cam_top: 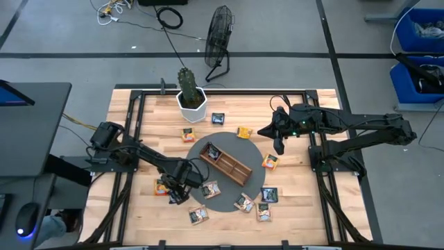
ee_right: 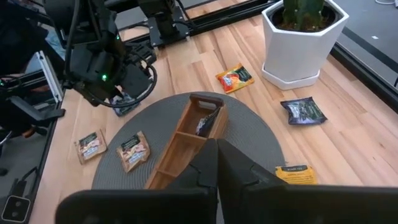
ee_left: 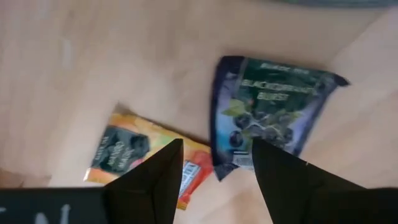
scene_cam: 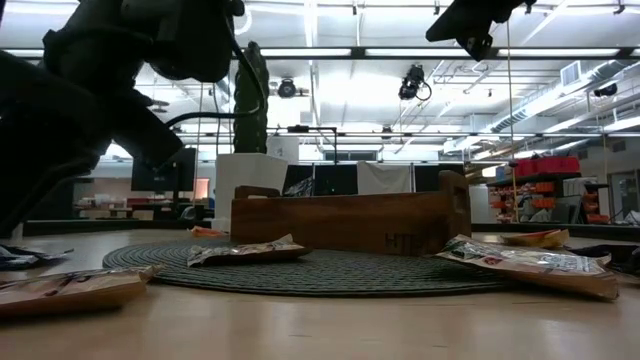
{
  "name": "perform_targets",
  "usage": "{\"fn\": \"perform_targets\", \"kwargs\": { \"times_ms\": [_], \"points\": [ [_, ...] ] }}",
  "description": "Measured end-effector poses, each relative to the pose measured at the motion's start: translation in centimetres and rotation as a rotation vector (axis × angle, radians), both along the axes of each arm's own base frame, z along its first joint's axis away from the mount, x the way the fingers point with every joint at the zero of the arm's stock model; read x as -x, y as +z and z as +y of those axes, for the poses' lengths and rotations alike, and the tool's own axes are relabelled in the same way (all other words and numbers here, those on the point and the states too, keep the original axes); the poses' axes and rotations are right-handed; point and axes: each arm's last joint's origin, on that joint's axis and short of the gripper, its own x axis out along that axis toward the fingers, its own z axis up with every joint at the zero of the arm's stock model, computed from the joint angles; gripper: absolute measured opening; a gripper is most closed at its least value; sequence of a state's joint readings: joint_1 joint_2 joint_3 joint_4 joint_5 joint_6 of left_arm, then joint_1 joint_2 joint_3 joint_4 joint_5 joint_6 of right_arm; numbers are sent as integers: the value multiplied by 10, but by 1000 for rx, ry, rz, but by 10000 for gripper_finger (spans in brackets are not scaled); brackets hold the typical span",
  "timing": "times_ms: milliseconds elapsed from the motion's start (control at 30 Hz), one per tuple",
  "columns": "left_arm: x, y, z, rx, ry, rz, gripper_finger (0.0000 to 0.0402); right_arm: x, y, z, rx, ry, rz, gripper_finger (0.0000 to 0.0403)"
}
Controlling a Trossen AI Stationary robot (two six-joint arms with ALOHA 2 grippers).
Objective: Pick & Place Tea
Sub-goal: Put the purple tea bag into the left section of the wooden organizer
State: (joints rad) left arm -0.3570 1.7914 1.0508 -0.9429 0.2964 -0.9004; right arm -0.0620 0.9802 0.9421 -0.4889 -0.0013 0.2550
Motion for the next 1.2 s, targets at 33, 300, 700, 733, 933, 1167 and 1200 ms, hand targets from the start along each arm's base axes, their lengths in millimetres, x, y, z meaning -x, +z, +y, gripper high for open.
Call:
{"fn": "perform_targets", "kwargs": {
  "times_ms": [33, 300, 700, 733, 933, 1167, 1200],
  "points": [
    [-1, 0, -1, 18, -12, -9, 197, 0, 0, 0, 0, 0, 0, 4],
    [-6, 0, -6, 116, -42, -60, 197, 0, 0, 0, 2, 1, 0, 4],
    [-6, -18, -11, 137, -53, -19, 171, 1, -2, 0, 11, 7, 24, 4],
    [-6, -18, -11, 139, -52, -21, 159, 1, -2, 0, 11, 7, 27, 4],
    [-9, -12, -11, 143, -22, -19, 43, 2, -3, 0, 23, 14, 34, 4],
    [-26, 12, -17, 77, -7, -85, 13, 3, -5, 0, 17, 12, 56, 4],
    [-28, 17, -17, 59, -8, -90, 11, 3, -5, 0, 15, 11, 56, 4]
  ]
}}
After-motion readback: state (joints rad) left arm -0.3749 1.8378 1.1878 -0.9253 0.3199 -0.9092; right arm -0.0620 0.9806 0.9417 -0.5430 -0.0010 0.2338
